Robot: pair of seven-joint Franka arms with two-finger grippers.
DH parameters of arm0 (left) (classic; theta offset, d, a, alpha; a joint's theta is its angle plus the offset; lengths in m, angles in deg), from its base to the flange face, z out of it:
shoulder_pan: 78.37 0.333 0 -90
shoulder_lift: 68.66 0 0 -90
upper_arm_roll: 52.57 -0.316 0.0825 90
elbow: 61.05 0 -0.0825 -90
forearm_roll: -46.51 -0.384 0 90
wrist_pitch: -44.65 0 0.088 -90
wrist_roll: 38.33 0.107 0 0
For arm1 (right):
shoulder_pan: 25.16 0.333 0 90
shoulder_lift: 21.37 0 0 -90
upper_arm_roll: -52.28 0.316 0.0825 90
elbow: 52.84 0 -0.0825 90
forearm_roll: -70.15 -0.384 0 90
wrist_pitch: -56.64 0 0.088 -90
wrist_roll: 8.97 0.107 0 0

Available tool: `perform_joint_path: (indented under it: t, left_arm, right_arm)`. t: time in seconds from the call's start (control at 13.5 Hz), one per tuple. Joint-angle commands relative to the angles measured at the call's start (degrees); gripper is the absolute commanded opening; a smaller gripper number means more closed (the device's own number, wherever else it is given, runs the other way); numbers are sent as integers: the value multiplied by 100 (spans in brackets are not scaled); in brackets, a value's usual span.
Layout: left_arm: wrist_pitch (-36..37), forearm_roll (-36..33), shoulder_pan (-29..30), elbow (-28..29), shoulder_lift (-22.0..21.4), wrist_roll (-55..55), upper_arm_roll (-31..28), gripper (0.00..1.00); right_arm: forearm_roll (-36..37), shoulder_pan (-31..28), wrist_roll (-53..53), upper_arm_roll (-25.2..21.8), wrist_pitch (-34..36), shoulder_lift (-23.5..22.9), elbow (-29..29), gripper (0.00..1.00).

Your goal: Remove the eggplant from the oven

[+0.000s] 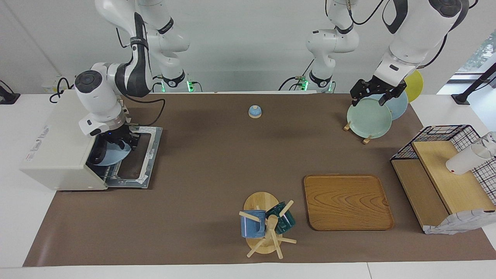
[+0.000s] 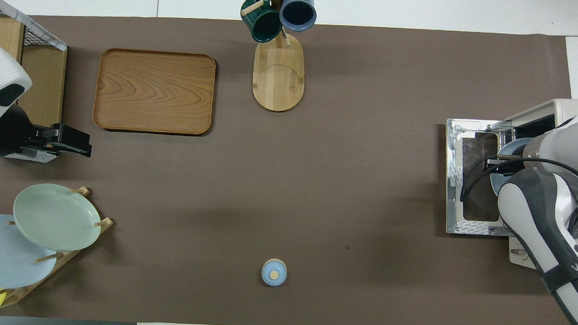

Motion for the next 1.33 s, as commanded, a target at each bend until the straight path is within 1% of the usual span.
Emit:
perform_joint_path:
  t: [0.0, 0.07, 0.15, 0.22, 0.37, 0.44, 0.52, 0.67, 0.81, 0.96, 1.11, 1.19, 1.26]
  left_arm:
    - [-20, -121, 68, 33, -74, -16, 45, 100]
    - [-29, -113, 68, 33, -74, -25, 45, 100]
    - [-29, -113, 68, 33, -74, -33, 54, 100]
    - [-29, -113, 59, 33, -74, -42, 46, 100]
    - [-38, -121, 59, 33, -74, -42, 45, 100]
    - [-38, -121, 59, 33, -74, -34, 45, 100]
    - [-46, -121, 67, 33, -74, -34, 45, 100]
    - [-47, -121, 68, 24, -74, -34, 45, 100]
    - [-47, -121, 68, 24, -74, -25, 45, 100]
    - [-55, -121, 68, 24, -74, -16, 45, 100]
    - [-177, -121, 68, 33, -66, 19, -42, 100]
    - [-265, -121, 68, 42, -66, 28, -42, 100]
    - [-301, -121, 76, 42, -66, 28, -69, 100]
  right_arm:
    - [54, -85, -111, 51, -292, 204, -394, 43]
    - [54, -154, -120, 51, -301, 177, -403, 30]
    - [63, -129, -215, 60, -293, 168, -377, 9]
    - [63, -85, -338, 60, -214, 151, -316, 0]
    - [255, 11, -357, 112, -21, 133, -184, 0]
    - [413, 203, -305, 112, 206, 90, 17, 0]
    - [441, 379, -243, 112, 600, -15, 384, 0]
    - [537, 993, 142, 112, 1487, -270, 1289, 0]
    - [678, 1634, 765, 112, 2095, -472, 1993, 0]
    - [678, 2346, 1616, 112, 2404, -613, 2477, 0]
    - [573, 3041, 2705, 121, 2642, -894, 3013, 0]
    - [547, 3244, 3076, 130, 2660, -1078, 3259, 0]
    - [277, 3438, 3375, 147, 2713, -1410, 3610, 0]
